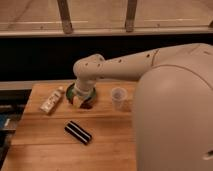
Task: Place the pepper in the ceramic cup
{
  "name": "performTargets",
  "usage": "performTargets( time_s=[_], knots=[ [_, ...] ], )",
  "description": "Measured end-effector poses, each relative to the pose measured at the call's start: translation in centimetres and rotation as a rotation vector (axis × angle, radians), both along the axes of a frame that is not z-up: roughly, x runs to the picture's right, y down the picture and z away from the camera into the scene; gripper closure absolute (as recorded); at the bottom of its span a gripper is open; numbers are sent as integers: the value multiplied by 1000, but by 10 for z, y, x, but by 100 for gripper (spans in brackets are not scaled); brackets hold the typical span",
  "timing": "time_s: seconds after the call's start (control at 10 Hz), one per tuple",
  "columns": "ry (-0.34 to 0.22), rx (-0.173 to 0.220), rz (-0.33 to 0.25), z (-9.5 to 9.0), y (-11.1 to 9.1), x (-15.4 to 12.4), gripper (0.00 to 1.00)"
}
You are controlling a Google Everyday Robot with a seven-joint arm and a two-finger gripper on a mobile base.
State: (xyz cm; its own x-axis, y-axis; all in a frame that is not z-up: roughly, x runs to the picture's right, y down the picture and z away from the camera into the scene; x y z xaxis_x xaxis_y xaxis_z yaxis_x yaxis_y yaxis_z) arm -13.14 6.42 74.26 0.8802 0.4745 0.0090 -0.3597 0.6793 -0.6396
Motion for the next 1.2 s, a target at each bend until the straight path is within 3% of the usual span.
performTargets(
  time_s=[0.3,0.5,0.8,1.0,1.2],
  knots=[
    [-4,1,-1,-1,0,-3,100],
    [12,43,51,-4,-9,9,100],
    [49,130,168,5,-47,52,100],
    [74,171,228,9,-63,72,100],
    [92,200,278,11,-65,81,100]
  ],
)
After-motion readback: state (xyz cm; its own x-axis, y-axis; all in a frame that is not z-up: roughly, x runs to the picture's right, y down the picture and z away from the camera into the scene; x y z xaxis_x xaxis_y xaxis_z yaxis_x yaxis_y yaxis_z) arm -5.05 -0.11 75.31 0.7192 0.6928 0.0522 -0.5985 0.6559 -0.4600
